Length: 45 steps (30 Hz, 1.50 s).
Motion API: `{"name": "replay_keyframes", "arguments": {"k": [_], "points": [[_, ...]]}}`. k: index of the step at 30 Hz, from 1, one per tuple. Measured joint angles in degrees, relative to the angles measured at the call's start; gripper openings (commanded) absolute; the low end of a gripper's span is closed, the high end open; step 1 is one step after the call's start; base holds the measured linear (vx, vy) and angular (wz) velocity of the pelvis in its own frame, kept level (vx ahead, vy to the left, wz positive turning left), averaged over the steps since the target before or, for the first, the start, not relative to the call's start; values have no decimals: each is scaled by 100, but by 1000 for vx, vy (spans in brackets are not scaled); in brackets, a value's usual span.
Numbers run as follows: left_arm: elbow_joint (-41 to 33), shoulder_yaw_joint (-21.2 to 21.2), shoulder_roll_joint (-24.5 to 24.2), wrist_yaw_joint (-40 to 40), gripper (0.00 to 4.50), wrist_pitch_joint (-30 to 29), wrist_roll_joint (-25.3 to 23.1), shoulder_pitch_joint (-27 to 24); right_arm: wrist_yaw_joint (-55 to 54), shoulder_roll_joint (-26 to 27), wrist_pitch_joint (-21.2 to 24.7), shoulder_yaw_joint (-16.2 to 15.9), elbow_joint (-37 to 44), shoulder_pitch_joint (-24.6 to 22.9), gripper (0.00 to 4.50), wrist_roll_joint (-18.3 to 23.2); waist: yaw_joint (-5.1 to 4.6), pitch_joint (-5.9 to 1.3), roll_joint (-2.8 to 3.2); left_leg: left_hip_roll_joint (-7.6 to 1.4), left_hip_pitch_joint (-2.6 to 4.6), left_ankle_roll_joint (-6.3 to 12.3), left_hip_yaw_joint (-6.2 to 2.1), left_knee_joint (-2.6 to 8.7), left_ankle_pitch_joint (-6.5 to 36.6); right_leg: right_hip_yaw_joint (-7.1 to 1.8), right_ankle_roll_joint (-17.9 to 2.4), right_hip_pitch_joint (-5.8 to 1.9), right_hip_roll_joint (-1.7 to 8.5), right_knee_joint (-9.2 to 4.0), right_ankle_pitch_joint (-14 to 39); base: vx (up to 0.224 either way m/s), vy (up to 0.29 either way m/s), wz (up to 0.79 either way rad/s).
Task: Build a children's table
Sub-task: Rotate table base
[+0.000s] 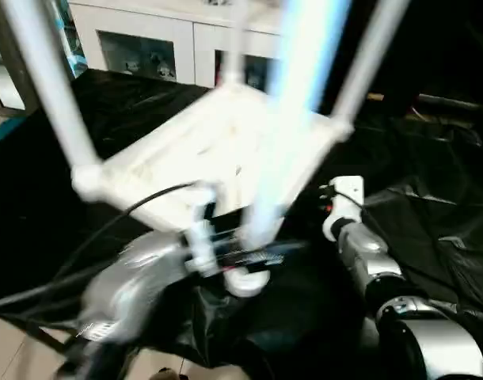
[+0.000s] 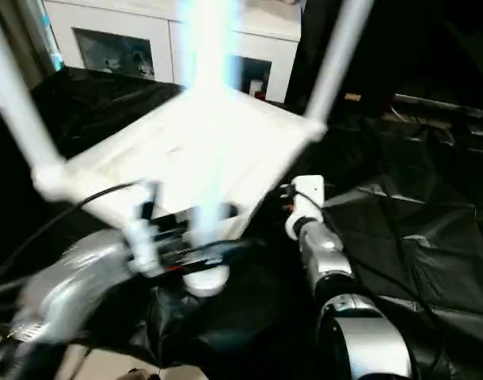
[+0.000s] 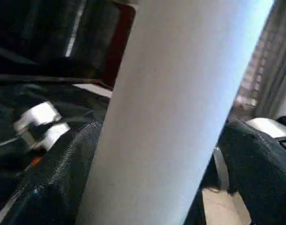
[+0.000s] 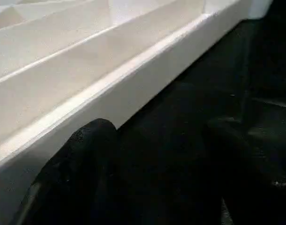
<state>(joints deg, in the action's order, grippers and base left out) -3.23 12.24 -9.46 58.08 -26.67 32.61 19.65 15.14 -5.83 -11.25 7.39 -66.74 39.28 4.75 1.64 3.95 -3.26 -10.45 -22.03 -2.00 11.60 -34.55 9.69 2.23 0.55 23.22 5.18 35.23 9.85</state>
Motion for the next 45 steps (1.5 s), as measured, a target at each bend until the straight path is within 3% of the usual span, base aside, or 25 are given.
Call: {"name": "replay_keyframes", "arguments": {"k": [5, 17, 26, 30, 35, 41, 42, 45], "points": [[585, 152, 280, -13, 443, 364, -317, 337, 103, 49, 2, -4, -92, 94, 348, -11, -14, 0, 0, -1, 5, 0, -3, 0, 0, 4, -8, 1, 0, 0, -7, 0, 0, 0], [1292, 269, 725, -274, 443, 1070, -783, 577, 751, 40, 189, 17, -91, 109, 348, 92, -18, 0, 0, -4, 6, 0, -2, 0, 0, 6, -12, 2, 0, -8, -9, 0, 0, 0], [2306, 268, 819, -1169, 443, 2042, -1678, 1195, 464, -4, 47, 24, -104, 235, 348, 16, 18, 0, 1, -5, 4, 0, -3, 0, 0, 9, -17, 3, 0, -8, -12, 0, 0, 0], [2512, 206, 586, -1250, 443, 2310, -1871, 1272, 581, -422, -23, 162, -52, 342, 348, 69, 44, -2, 9, -4, 5, 0, -3, 0, 0, 10, -21, 1, 0, -7, -14, 0, 0, 0], [2493, -36, 115, -669, 443, 2098, -1630, 1097, 1284, -994, -16, 241, 255, 200, 348, 203, 38, -7, 34, -7, 5, 0, -6, 0, 0, 21, -31, 4, 0, -6, -22, 0, 0, 0], [2572, 253, -730, 485, 443, 1976, -1691, 978, 2953, -1586, 220, -56, 1058, -314, 348, 244, 124, -13, 163, -8, -4, 0, -6, 1, 0, 25, -32, 2, 1, -21, -22, 0, 0, 0], [2738, 333, -839, 636, 426, 2088, -1806, 1033, 3279, -1711, 288, -140, 1273, -429, 348, 247, 160, -15, 188, -8, -3, 1, -3, 0, 0, 22, -32, 1, 1, -22, -22, 0, 0, 0], [3188, 440, -1012, 818, 407, 2355, -2116, 1193, 3812, -1943, 447, -308, 1698, -622, 348, 320, 209, -11, 205, -10, -3, 1, 1, 0, 0, 24, -32, 2, 3, -22, -22, 0, 0, 0]]}}
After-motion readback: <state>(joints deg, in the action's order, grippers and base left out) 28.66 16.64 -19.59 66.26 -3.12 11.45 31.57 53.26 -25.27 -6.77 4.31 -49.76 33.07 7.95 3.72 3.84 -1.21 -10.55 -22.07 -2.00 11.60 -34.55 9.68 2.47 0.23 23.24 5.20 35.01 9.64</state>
